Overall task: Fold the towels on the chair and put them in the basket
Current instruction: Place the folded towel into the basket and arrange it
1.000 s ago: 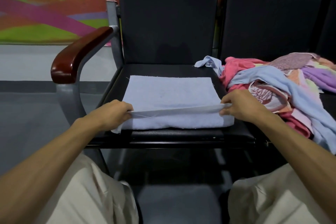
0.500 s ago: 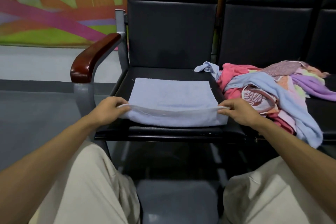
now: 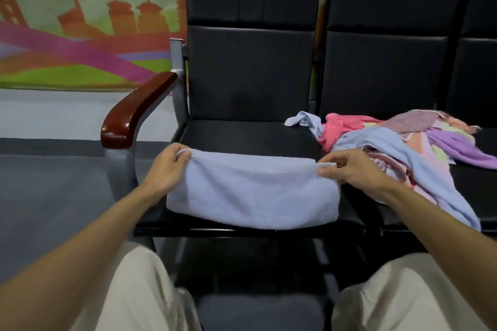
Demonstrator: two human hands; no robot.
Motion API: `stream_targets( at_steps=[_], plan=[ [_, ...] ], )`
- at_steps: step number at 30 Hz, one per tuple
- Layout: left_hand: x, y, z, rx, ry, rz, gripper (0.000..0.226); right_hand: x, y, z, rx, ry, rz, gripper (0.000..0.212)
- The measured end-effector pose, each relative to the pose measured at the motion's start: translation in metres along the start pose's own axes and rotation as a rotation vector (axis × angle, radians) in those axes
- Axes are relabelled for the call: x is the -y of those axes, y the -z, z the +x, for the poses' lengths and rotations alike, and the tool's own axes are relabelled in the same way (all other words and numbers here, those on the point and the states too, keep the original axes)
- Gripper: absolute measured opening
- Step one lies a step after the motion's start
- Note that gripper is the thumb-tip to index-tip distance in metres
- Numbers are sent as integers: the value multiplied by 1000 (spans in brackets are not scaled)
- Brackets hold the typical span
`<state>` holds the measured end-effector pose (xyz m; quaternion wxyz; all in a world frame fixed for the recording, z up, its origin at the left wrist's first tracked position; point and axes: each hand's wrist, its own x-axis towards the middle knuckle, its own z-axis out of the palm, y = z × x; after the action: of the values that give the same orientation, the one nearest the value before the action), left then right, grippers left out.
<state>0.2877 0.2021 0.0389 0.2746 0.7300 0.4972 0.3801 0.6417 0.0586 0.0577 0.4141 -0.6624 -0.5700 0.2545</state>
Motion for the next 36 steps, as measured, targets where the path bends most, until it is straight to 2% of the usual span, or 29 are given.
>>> stream_targets(
  at_steps=[2,5,12,15,18,20,24,26,28,30,31,33,36],
  plan=[
    [2,-10,21,-80,-10,11,14,-2,-1,17,-57,-27,81,5],
    [3,-24,52,-111,-20,54,17,-5,-1,46,-152,-57,91,4],
    [21,-54,104,-134,-29,138,18,-33,-11,111,-181,-82,40,12],
    [40,-67,116,-46,-19,229,17,-61,-25,127,-207,-127,-104,17],
    [60,-76,121,92,16,356,21,-82,-36,135,-113,-143,-385,17],
    [66,-75,121,144,72,419,28,-81,-40,138,-104,-151,-478,15],
    [63,-65,121,106,182,463,39,-72,-50,147,-172,18,-744,32],
    [60,-59,118,152,299,525,50,-66,-58,148,-147,73,-781,28],
    [57,-56,112,308,410,655,70,-60,-69,146,-76,120,-709,21],
    [50,-53,105,448,452,758,77,-58,-81,143,-4,192,-679,17],
    [46,-51,102,495,445,784,73,-57,-86,141,31,220,-680,16],
    [35,-48,95,552,417,752,51,-55,-92,136,99,226,-681,15],
    [24,-43,85,518,426,576,22,-51,-94,128,150,220,-674,17]
  ],
)
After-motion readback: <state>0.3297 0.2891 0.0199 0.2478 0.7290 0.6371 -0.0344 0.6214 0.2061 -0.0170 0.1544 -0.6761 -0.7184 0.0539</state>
